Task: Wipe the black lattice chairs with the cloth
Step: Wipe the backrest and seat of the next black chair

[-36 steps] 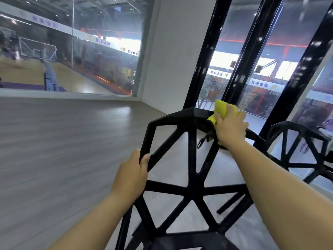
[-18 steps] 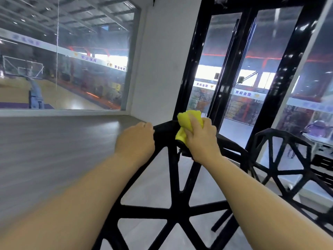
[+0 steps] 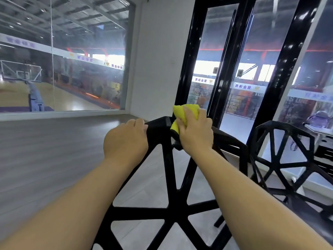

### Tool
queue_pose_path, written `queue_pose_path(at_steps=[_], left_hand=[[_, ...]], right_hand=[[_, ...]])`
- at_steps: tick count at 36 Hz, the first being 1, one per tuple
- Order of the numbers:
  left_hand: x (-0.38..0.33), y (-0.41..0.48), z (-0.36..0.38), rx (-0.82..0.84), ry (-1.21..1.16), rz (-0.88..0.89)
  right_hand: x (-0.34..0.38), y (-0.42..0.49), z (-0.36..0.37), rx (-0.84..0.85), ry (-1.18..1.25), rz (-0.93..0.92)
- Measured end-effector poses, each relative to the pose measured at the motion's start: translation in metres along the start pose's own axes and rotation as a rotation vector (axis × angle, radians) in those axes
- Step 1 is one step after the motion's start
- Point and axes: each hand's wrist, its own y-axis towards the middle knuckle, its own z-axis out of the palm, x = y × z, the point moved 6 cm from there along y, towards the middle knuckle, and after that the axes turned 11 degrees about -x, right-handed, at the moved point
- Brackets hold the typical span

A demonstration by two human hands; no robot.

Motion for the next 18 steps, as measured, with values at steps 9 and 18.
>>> queue_pose_path(at_steps=[9,18], left_hand=[[-0.001,-0.002,0.0,-0.041,-0.033,0.007],[-0.002,-0.001,-0.003,-0.037,-0.033,0.021]], right_hand=[[-0.104,-0.014,-0.016,-0.025,-0.133,0.318],[-0.147,-0.042,-0.028,-0.073,-0.027,0.768]])
